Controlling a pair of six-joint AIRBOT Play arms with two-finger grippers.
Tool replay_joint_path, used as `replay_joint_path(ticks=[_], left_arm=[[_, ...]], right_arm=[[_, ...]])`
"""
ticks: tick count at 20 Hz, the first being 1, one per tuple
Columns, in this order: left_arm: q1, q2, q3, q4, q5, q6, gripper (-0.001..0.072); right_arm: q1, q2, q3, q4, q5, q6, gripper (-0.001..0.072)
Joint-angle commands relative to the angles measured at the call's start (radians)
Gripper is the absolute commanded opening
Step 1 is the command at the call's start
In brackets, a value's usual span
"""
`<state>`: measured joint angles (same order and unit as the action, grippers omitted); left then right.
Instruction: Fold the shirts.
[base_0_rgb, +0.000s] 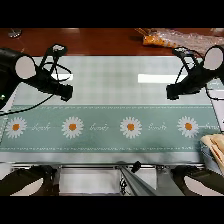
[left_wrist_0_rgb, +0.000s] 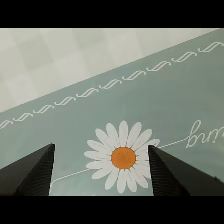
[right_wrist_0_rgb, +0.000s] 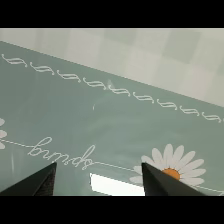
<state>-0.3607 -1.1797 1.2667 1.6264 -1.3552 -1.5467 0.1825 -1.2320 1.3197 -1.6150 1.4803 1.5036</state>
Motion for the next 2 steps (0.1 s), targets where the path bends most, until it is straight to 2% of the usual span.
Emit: replay_joint_path(ticks=[1, 2], left_arm=[[-0.001, 0.0, 0.0, 0.0, 0.001, 0.0, 0.0718], [-0.001, 0.0, 0.0, 0.0, 0.001, 0.0, 0.0718]], right_arm=[[0.001, 0.0, 0.0, 0.0, 0.0, 0.0, 0.0605], [0.001, 0.0, 0.0, 0.0, 0.0, 0.0, 0.0605]])
